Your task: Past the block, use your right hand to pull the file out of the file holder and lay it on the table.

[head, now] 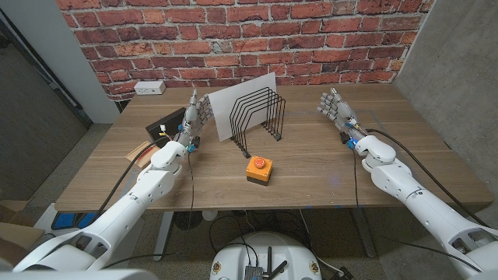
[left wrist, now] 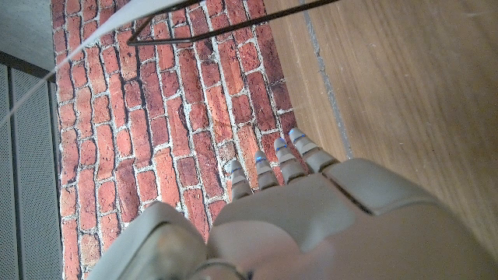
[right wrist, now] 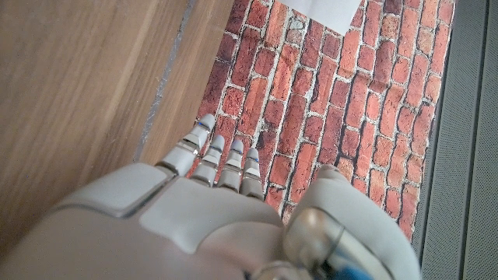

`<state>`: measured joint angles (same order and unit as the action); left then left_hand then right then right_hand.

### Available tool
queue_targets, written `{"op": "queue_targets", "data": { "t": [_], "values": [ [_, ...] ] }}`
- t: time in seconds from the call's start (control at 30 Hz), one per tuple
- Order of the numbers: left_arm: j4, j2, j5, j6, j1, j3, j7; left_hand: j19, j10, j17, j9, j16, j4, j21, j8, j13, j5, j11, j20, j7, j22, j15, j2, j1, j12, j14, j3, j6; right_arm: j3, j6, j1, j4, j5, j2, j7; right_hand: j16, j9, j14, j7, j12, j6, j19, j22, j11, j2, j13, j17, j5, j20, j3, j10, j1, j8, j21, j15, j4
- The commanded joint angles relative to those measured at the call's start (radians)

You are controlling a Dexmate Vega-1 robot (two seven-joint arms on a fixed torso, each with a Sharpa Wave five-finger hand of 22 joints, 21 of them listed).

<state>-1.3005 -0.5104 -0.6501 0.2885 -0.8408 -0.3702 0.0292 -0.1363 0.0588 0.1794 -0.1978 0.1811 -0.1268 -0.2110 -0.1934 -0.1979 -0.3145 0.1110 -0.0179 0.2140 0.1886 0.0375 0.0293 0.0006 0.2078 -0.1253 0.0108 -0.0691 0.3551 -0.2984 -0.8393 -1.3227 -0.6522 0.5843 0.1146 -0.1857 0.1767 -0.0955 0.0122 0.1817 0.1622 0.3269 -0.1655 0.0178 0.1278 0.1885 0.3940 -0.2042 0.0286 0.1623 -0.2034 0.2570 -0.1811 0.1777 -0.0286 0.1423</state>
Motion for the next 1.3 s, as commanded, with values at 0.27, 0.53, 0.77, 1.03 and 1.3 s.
{"op": "queue_targets", "data": {
  "t": [0.27,0.53,0.77,1.03,1.3],
  "values": [
    [-0.002,0.0,0.0,-0.001,0.0,0.0,0.0,-0.008,-0.004,0.003,-0.001,0.007,-0.009,-0.006,-0.005,-0.001,-0.006,0.008,0.001,0.005,0.006,0.001,0.009,0.0,0.007,-0.008,0.003,-0.001,-0.011,0.043,-0.038,-0.157,0.072,0.093,-0.055,-0.001,0.002,0.006,0.009,0.0,-0.007,-0.008,-0.001,0.011,0.01,0.001,-0.013,-0.012,0.012,0.016,0.02,0.009,-0.002,0.003,-0.013,-0.02],
    [-0.002,-0.001,-0.001,-0.001,-0.001,0.001,-0.001,-0.007,-0.001,0.003,-0.001,0.007,-0.009,-0.006,-0.005,-0.001,-0.006,0.007,0.001,0.005,0.006,0.001,0.009,0.0,0.007,-0.008,0.003,-0.001,-0.011,0.068,-0.039,-0.217,0.116,0.121,-0.092,0.003,0.001,0.025,0.014,-0.003,-0.029,-0.028,-0.001,0.013,0.008,-0.001,-0.025,-0.012,0.021,0.023,0.037,0.012,0.003,0.0,-0.023,-0.03],
    [-0.002,-0.001,-0.001,-0.001,-0.001,0.001,0.0,-0.007,-0.002,0.003,-0.001,0.006,-0.009,-0.006,-0.006,-0.001,-0.006,0.007,0.001,0.005,0.006,0.001,0.01,0.0,0.007,-0.008,0.004,-0.001,-0.008,0.08,-0.031,-0.249,0.153,0.14,-0.104,0.004,0.001,0.033,0.023,-0.002,-0.038,-0.046,-0.001,0.017,0.008,-0.002,-0.032,-0.012,0.023,0.027,0.042,0.015,0.004,-0.004,-0.023,-0.036],
    [-0.002,-0.001,0.0,-0.001,-0.001,0.0,-0.001,-0.008,-0.003,0.003,-0.001,0.006,-0.009,-0.007,-0.005,-0.001,-0.006,0.007,0.001,0.005,0.005,0.001,0.01,0.001,0.007,-0.008,0.004,-0.001,-0.004,0.09,-0.023,-0.278,0.187,0.15,-0.12,0.008,0.0,0.065,0.029,-0.006,-0.052,-0.072,-0.001,0.029,0.006,-0.004,-0.046,-0.01,0.03,0.033,0.067,0.018,0.003,-0.005,-0.028,-0.046],
    [-0.002,-0.001,0.0,-0.001,0.0,0.0,-0.001,-0.008,-0.003,0.003,-0.001,0.006,-0.009,-0.006,-0.006,-0.001,-0.006,0.007,0.001,0.005,0.005,0.001,0.01,0.001,0.007,-0.008,0.004,-0.001,0.01,0.135,0.011,-0.317,0.224,0.178,-0.104,0.007,0.0,0.083,0.038,-0.005,-0.066,-0.094,-0.001,0.042,0.007,-0.005,-0.056,-0.009,0.034,0.04,0.081,0.02,0.005,-0.006,-0.034,-0.054]
  ]
}}
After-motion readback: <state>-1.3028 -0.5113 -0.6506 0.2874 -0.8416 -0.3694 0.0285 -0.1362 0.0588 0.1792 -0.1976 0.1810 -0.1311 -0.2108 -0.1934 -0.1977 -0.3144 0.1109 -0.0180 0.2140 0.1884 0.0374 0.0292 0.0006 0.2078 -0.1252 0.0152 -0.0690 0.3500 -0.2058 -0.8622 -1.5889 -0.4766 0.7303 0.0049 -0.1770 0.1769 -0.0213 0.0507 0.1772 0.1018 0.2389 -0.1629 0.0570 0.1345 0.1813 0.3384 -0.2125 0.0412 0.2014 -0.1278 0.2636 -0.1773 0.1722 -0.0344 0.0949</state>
